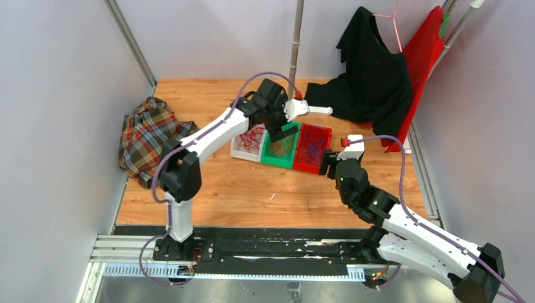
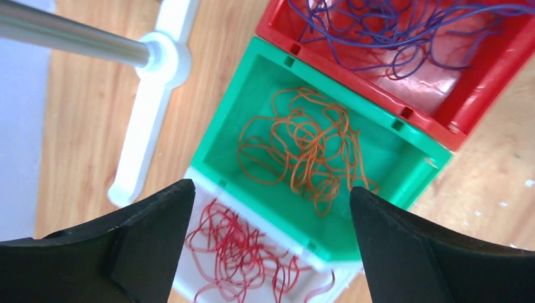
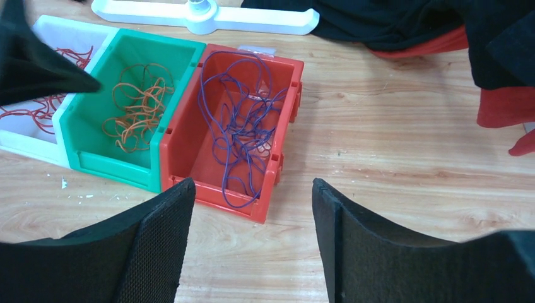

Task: Untangle the cables

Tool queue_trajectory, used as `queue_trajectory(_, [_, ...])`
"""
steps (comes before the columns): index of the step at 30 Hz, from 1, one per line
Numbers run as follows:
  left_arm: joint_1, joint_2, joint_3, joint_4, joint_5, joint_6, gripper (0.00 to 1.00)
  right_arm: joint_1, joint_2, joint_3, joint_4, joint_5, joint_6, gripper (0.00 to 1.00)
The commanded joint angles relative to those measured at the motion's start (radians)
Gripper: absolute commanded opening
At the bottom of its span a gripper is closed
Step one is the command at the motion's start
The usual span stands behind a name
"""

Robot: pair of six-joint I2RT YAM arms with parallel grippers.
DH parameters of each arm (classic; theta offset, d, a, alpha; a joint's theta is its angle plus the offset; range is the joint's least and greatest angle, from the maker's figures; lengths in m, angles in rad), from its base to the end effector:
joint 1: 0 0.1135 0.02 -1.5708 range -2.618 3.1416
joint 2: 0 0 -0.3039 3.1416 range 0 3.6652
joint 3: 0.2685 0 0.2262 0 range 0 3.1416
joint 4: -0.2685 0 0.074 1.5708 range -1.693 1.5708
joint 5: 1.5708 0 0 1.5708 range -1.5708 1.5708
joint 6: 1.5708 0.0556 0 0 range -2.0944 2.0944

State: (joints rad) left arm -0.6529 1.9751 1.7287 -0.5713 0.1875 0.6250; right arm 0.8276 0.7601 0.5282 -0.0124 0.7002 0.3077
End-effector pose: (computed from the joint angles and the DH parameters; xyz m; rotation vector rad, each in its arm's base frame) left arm 0.3541 -0.2838 0.3041 1.4911 1.8587 -0.2370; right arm 0.1203 0.0780 0.3030 0.0316 1.7604 0.1900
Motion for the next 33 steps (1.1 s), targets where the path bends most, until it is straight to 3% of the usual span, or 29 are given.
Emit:
queue_trajectory(1, [0.026, -0.154, 0.072, -0.158, 0.054, -0.036, 0.98, -0.026, 0.010, 0.067, -0.051, 0.031, -0.029, 0.68])
queue_trajectory(6, [0.120, -0.337, 0.043, -0.222, 0.120, -0.152, 0.98, -0.048, 0.006, 0.078, -0.065, 0.146, -0.069, 0.69])
queue_trajectory(12, [0.383, -0.686, -0.421, 0.048, 0.199, -0.285, 0.98, -0.150, 0.051, -0.038, 0.061, 0.253, -0.303, 0.70])
queue_trajectory(17, [0.571, -0.866, -0.811, 0.322, 0.172, -0.352, 0.98, -0.304, 0.070, -0.110, 0.087, 0.251, -0.257, 0.70])
queue_trajectory(21, [0.620, -0.864, -1.029, 0.507, 0.123, -0.334, 0.98, -0.458, 0.032, -0.194, 0.216, 0.125, -0.229, 0.70])
queue_trajectory(25, [0.636, -0.829, -1.233, 0.838, 0.056, -0.386, 0.98, -0.566, 0.102, -0.235, 0.357, 0.089, -0.238, 0.70])
queue_trajectory(30, [0.639, -0.762, -1.389, 1.214, 0.002, -0.467, 0.98, -0.650, 0.248, -0.293, 0.576, 0.059, -0.258, 0.70])
queue_trajectory(33, [0.643, -0.727, -1.423, 1.326, -0.005, -0.507, 0.98, -0.691, 0.343, -0.327, 0.725, 0.010, -0.249, 0.71])
